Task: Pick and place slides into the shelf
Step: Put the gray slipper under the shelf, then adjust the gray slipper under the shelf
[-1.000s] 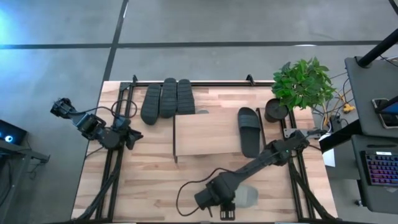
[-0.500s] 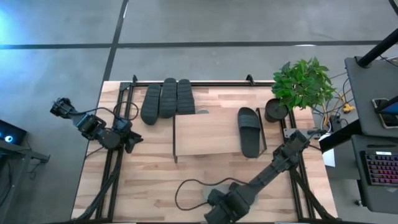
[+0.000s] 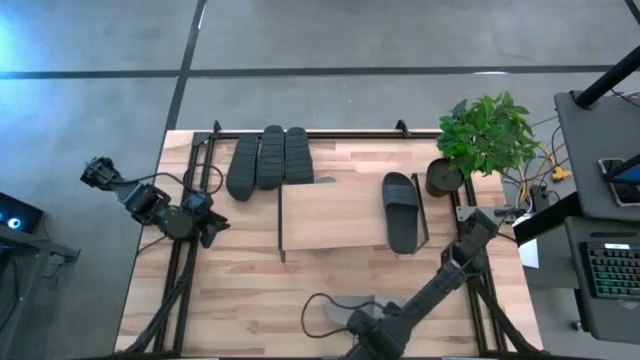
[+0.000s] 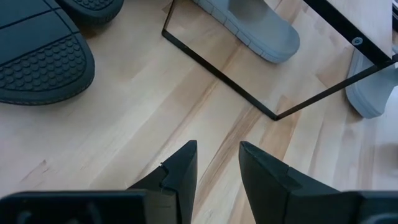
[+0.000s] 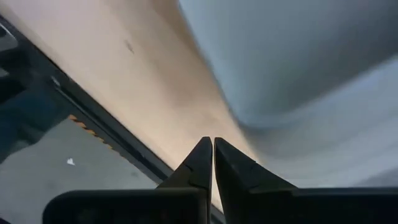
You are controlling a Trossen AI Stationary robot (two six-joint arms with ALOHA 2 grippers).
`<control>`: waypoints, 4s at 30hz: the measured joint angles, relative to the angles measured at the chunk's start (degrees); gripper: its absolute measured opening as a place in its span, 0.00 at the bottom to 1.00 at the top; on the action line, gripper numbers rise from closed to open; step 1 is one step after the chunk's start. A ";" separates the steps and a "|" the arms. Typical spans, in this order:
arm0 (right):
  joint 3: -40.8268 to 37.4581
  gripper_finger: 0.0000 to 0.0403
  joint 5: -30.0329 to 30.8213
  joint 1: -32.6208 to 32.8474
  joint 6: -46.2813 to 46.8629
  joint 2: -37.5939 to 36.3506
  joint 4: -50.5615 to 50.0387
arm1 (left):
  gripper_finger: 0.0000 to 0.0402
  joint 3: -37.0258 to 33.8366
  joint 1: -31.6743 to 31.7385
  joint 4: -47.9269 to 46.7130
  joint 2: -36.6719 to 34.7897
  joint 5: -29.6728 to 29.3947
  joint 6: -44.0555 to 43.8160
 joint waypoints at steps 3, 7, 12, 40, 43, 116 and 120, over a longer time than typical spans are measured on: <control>0.44 0.02 -0.52 1.78 2.20 0.00 0.01 | 0.26 0.00 0.00 -0.01 0.00 0.19 0.02; 2.05 0.02 -1.23 3.96 5.77 -0.32 -0.01 | 0.26 0.00 -0.01 -0.01 0.00 0.37 0.08; -1.37 0.02 -2.09 5.42 10.42 -0.12 -0.37 | 0.26 0.00 -0.02 0.43 0.02 0.37 2.67; -15.60 0.02 21.60 -8.75 4.65 -3.70 -15.98 | 0.26 0.00 -0.02 0.47 0.07 0.17 2.78; -14.35 0.02 21.39 -7.45 7.89 -4.72 -17.27 | 0.26 0.00 -0.02 0.47 0.07 0.19 2.78; -13.49 0.02 25.60 -11.54 -17.02 -10.12 14.78 | 0.26 0.00 0.00 0.47 5.58 1.10 2.92; -13.51 0.02 26.68 -13.05 -18.81 -16.33 14.73 | 0.26 0.00 0.00 0.51 5.44 1.26 2.54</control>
